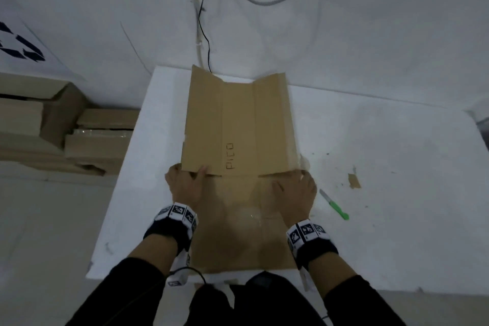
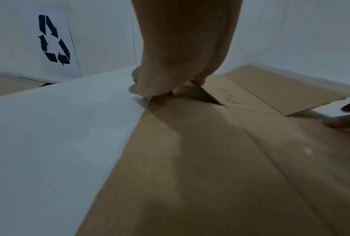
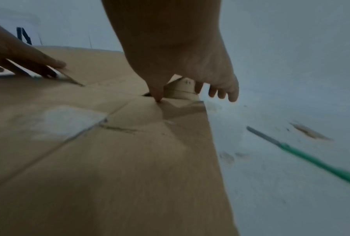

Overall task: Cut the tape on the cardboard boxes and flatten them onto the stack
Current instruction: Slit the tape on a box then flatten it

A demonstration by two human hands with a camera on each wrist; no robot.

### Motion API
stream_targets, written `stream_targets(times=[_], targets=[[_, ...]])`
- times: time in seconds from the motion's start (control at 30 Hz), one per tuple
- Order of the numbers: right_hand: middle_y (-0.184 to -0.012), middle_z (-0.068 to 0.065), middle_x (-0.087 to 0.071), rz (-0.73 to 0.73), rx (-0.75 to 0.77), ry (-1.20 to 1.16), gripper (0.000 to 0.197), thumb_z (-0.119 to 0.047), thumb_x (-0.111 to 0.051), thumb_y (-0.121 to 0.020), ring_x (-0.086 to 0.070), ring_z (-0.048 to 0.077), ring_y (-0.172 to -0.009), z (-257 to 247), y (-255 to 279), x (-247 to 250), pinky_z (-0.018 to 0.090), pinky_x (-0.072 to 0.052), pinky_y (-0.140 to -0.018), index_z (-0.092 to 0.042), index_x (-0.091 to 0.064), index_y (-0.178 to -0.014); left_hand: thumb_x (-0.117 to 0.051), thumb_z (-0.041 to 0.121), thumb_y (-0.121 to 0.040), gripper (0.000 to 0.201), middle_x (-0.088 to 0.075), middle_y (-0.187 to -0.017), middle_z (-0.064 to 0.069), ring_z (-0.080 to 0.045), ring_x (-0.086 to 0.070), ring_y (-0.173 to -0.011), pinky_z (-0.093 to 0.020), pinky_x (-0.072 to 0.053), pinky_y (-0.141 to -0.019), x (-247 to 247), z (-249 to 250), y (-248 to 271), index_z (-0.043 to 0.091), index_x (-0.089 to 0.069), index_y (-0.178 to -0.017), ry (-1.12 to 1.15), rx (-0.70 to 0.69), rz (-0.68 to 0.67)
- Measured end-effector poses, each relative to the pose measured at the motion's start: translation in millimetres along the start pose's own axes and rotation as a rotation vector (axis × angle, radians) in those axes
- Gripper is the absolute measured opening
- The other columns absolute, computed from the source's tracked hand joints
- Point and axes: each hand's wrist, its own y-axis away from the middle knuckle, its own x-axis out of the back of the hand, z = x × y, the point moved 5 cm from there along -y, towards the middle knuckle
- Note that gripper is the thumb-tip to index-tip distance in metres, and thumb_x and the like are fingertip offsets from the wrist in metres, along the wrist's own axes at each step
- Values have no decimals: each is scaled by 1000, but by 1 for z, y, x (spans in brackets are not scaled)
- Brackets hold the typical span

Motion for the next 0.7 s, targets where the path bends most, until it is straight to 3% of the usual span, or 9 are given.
stream_targets(times=[0.07, 0.13, 0.2, 0.3, 0.37, 0.47, 0.6, 0.7], targets=[[-138, 25, -47, 124, -23, -107, 79, -59, -40, -88, -46, 40, -126, 10, 17, -9, 54, -37, -109, 1, -42, -139, -73, 40, -79, 78, -40, -135, -25, -39, -33, -129, -56, -27, -111, 1, -14, 10, 0, -39, -137, -31, 57, 164], [-145, 26, -40, 185, -6, -144, 72, -50, -37, -94, -38, 39, -133, 14, 33, -23, 53, -28, -114, 3, -39, -143, -68, 37, -84, 82, -35, -142, -25, -41, -30, -134, -54, -15, -117, -5, -24, 27, 1, -28, -145, -85, -41, 222], [-149, 28, -37, 178, 160, -110, 56, -29, -35, -101, -33, 39, -140, 6, 54, -39, 56, -25, -116, 5, -40, -145, -49, 35, -96, 67, -33, -147, -27, -42, -28, -137, -52, -7, -117, -20, -28, 51, -2, -25, -147, -259, -291, 155], [-150, 16, -42, 159, 449, -77, 50, -16, -40, -97, -40, 34, -140, -4, 86, -63, 52, -28, -115, -10, -44, -146, -30, 37, -99, 60, -25, -156, -17, -31, -19, -146, -57, -7, -117, -41, -38, 88, 8, -25, -151, -425, -522, -9], [-154, 5, -38, 128, 456, -167, 49, -24, -39, -98, -33, 26, -144, -8, 98, -61, 49, -19, -119, -22, -41, -147, -29, 38, -100, 57, -16, -160, -9, -26, -11, -148, -59, -6, -117, -50, -42, 102, 15, -24, -152, -452, -637, -89], [-160, 0, -28, 106, 435, -180, 55, -40, -39, -98, -19, 20, -150, -10, 100, -62, 48, -9, -122, -28, -35, -151, -27, 41, -100, 58, -9, -162, -3, -21, -6, -149, -61, -4, -116, -50, -39, 104, 20, -19, -153, -499, -684, -130], [-162, 2, -22, 98, 435, -126, 58, -42, -35, -97, -16, 22, -151, -12, 94, -67, 52, -7, -121, -28, -31, -153, -29, 41, -98, 61, -6, -162, 1, -20, -3, -149, -63, -1, -115, -55, -39, 97, 23, -15, -154, -579, -667, -131], [-160, 3, -28, 98, 431, -121, 57, -44, -37, -96, -21, 24, -149, -10, 93, -67, 51, -10, -120, -29, -35, -152, -29, 40, -97, 57, -18, -160, -1, -22, -13, -148, -59, 0, -116, -57, -40, 95, 23, -25, -152, -529, -659, -111]])
